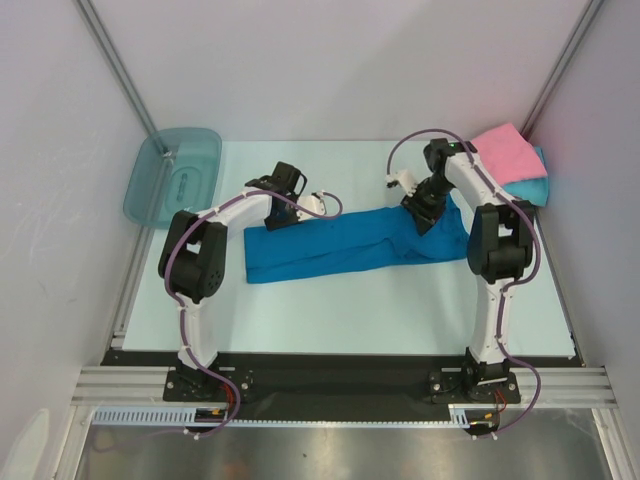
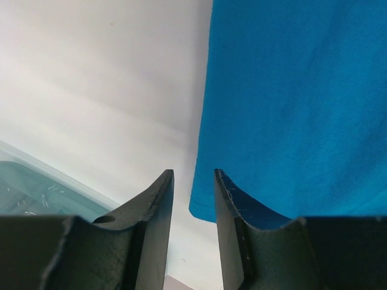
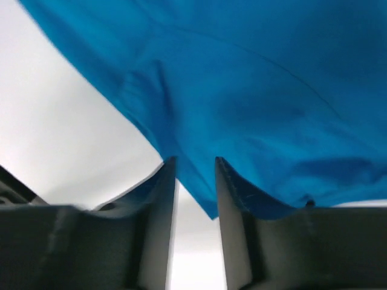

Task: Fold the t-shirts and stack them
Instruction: Fold the tshirt

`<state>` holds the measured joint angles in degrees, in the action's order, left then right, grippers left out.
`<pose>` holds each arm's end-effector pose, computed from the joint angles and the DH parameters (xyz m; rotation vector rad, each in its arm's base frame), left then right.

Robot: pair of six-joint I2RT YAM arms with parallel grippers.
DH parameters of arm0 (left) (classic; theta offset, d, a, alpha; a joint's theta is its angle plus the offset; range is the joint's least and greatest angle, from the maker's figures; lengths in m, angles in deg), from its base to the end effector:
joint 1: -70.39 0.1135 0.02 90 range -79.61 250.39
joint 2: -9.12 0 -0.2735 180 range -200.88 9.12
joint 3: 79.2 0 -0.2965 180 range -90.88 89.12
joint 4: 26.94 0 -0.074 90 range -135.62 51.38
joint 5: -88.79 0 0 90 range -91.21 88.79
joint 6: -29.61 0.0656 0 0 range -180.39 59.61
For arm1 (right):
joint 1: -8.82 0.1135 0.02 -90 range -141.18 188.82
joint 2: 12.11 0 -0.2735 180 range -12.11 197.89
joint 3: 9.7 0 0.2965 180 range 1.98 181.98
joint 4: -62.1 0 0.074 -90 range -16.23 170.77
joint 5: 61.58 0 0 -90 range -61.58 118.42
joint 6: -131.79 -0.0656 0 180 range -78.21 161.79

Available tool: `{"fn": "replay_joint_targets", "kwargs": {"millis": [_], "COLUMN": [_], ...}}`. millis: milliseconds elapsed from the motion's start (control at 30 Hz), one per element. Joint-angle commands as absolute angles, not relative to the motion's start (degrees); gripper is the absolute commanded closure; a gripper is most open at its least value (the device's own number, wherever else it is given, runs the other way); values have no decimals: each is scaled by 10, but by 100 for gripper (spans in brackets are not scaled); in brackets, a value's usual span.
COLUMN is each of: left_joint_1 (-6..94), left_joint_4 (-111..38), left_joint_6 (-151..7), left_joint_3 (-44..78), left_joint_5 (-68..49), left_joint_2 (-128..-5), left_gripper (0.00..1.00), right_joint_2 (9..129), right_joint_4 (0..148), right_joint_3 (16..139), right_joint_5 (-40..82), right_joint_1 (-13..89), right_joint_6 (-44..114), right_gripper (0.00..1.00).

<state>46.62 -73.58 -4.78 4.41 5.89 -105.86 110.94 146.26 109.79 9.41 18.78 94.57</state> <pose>0.4378 -0.1840 0.1406 1.7217 2.1330 0.3286 0.4597 0.1024 0.1884 -1.5451 2.5153 0.4387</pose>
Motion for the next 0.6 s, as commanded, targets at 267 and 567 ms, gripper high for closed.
{"fn": "replay_joint_targets", "kwargs": {"millis": [267, 567], "left_joint_1": [461, 461], "left_joint_4": [-725, -725], "left_joint_6": [-47, -48], "left_joint_3": [32, 35], "left_joint_5": [49, 49], "left_joint_2": [-1041, -1039], "left_gripper": [62, 62], "right_joint_2": [1109, 1099], "right_joint_4": [1436, 1445], "right_joint_3": [1098, 1039], "right_joint_5": [111, 94], "right_joint_1": [188, 206], "right_joint_6": [922, 930], "right_gripper": [100, 100]}}
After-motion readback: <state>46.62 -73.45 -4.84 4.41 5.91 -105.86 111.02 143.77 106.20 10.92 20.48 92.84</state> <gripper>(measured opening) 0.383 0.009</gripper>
